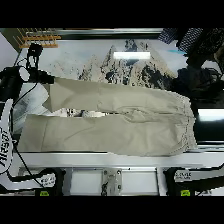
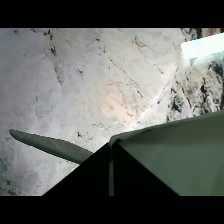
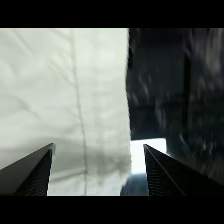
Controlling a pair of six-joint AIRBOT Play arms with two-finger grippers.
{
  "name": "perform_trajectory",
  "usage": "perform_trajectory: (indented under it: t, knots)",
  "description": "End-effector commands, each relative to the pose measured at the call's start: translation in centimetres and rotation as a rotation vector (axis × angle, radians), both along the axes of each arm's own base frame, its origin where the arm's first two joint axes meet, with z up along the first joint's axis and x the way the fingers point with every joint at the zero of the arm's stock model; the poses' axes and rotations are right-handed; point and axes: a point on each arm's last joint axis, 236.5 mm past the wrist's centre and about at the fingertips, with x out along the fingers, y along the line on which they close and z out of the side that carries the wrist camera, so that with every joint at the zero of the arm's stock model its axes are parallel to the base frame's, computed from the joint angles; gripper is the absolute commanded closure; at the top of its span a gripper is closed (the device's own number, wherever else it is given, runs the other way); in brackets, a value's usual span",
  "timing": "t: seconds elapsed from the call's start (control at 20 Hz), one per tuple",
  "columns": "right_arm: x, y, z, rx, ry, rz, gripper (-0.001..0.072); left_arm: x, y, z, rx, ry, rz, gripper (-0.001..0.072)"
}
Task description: Fold the clothes and pants, and hang the long-sleeved shirts on hangers.
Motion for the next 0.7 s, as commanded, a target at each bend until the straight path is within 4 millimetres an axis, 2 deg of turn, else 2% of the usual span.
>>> perform_trajectory:
  t: [0.0, 0.1, 0.2, 0.4, 0.65]
  knots:
    - [5.4, 1.9, 0.7, 0.030, -0.135, 0.135, 0.0109, -0.2, 0.0, -0.2, -0.001, 0.010, 0.000, 0.0703]
    - [7.6, 2.5, -0.4, 0.056, -0.155, 0.166, 0.0110, -0.2, 0.0, -0.2, -0.001, 0.010, 0.000, 0.0704]
    - [8.9, 2.9, -2.0, 0.072, -0.139, 0.191, 0.0110, -0.2, 0.0, -0.2, -0.002, 0.014, 0.000, 0.0704]
    - [9.2, 4.1, -5.1, 0.123, -0.076, 0.245, 0.0110, -0.5, -0.1, -0.5, -0.003, 0.028, 0.000, 0.0704]
    - [8.6, 4.8, -7.1, 0.161, -0.030, 0.269, 0.0113, -0.5, -0.1, -0.5, -0.003, 0.028, 0.000, 0.0703]
